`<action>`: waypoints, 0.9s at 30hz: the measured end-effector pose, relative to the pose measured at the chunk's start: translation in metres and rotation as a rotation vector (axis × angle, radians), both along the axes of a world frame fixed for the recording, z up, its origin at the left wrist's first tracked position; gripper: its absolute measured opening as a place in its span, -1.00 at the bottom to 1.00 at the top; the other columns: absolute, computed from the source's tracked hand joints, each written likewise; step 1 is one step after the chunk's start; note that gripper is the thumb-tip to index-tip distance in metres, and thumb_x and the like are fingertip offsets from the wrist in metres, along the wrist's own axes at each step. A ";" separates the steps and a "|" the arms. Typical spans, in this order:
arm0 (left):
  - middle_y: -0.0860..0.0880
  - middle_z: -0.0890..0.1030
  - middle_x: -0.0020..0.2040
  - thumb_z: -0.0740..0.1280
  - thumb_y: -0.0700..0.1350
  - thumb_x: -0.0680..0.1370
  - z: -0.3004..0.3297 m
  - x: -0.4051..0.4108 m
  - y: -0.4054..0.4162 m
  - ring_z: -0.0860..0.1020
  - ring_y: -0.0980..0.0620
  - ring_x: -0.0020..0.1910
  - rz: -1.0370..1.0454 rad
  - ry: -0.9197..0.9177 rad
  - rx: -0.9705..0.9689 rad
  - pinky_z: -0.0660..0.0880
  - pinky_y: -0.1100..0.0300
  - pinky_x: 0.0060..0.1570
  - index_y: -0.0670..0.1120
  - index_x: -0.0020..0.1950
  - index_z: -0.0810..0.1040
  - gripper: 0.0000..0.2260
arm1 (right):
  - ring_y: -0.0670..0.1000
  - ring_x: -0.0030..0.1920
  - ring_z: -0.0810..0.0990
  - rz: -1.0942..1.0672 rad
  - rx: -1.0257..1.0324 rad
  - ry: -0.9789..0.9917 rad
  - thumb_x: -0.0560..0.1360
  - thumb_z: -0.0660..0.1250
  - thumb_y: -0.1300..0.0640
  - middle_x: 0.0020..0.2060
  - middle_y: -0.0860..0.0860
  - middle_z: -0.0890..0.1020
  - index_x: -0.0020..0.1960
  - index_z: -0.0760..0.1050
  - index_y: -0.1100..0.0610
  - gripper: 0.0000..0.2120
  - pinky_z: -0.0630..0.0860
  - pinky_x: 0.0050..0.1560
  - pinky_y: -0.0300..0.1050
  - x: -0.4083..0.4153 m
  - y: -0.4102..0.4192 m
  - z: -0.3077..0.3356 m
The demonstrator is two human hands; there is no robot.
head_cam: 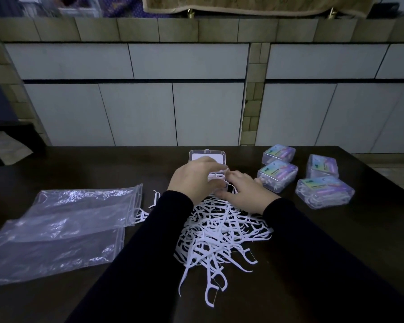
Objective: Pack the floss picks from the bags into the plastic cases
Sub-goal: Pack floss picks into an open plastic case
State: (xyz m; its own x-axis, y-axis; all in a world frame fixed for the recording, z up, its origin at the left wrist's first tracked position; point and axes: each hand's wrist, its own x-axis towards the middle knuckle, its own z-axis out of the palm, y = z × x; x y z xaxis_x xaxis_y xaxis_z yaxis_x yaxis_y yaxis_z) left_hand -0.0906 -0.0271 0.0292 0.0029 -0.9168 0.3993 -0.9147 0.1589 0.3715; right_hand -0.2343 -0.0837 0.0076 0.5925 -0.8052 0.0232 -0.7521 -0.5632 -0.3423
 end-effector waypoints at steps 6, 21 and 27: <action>0.13 0.64 0.09 0.37 0.05 0.52 -0.007 0.010 -0.005 0.55 0.10 0.05 0.061 -0.072 -0.025 0.49 0.16 0.06 0.12 0.04 0.68 -0.85 | 0.05 0.46 0.21 -0.033 0.043 -0.084 0.51 0.24 -0.28 0.50 -0.04 0.25 0.58 0.02 -0.02 -0.22 0.15 0.44 0.20 -0.005 0.003 0.003; 0.10 0.60 0.10 0.35 -0.01 0.55 -0.008 0.019 -0.007 0.52 0.07 0.08 0.035 0.012 -0.108 0.46 0.15 0.05 0.08 0.05 0.68 -0.86 | 0.04 0.46 0.20 -0.039 0.059 -0.068 0.52 0.23 -0.28 0.50 -0.03 0.24 0.58 -0.08 -0.04 -0.20 0.15 0.44 0.20 -0.006 0.003 0.004; -0.02 0.38 0.43 0.19 0.00 0.62 -0.014 0.043 -0.012 0.27 -0.06 0.42 0.221 0.408 -0.004 0.24 0.00 0.39 0.03 0.48 0.29 -0.59 | 0.05 0.48 0.15 -0.035 0.071 -0.003 0.58 0.18 -0.20 0.52 -0.01 0.19 0.58 -0.12 0.04 -0.25 0.05 0.47 0.18 -0.005 0.007 0.007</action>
